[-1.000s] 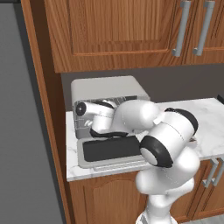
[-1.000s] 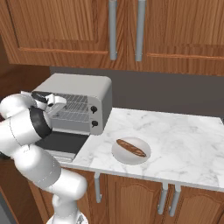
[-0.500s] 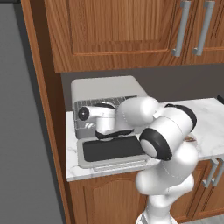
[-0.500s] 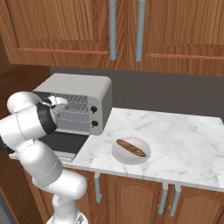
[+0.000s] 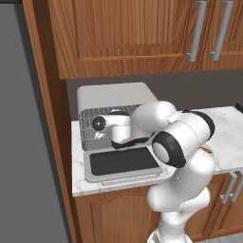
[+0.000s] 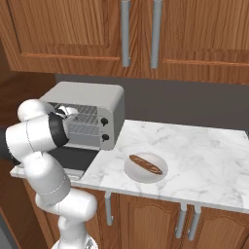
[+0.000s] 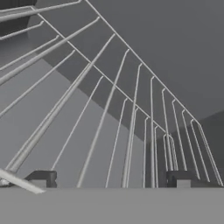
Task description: Pull the toaster oven rack outwards. Pick up the baguette from the plate and place it on the toaster oven rack. Close the toaster oven door fully and set the temperature to the lowest setting.
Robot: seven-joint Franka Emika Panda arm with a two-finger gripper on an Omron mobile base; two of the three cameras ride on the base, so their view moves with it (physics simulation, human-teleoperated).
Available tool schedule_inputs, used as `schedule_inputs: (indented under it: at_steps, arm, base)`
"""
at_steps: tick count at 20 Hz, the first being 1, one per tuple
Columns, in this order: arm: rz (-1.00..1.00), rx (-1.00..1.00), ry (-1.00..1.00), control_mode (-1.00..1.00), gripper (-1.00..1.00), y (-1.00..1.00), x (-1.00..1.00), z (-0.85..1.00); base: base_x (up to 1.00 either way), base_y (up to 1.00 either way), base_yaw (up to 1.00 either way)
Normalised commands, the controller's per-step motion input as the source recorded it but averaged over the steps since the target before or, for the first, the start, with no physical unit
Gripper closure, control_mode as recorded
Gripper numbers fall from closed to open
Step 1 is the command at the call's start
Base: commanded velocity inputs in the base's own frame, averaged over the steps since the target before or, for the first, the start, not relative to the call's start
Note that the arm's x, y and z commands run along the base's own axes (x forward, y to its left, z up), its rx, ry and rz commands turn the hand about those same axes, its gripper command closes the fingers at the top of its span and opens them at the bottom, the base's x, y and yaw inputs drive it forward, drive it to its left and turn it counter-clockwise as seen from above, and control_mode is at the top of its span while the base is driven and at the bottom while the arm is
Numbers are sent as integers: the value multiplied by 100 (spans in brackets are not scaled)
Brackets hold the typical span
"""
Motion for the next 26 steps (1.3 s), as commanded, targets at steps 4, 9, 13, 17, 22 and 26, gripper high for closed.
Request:
schedule_inputs:
  at_steps: [4,9,13,17,22,26]
  arm:
    - [4,0,0,-100,100,6,11,-28]
    - [0,0,10,-100,100,5,-1,-25]
    - [0,0,28,-100,100,0,-16,-23]
    - [0,0,35,-100,100,1,-34,-31]
    - [0,1,31,-100,100,0,-70,-40]
    - [0,1,28,-100,100,0,-89,-42]
  base:
    - [0,0,0]
    - [0,0,0]
    - [0,0,0]
    - [0,0,0]
    - [0,0,0]
    - [0,0,0]
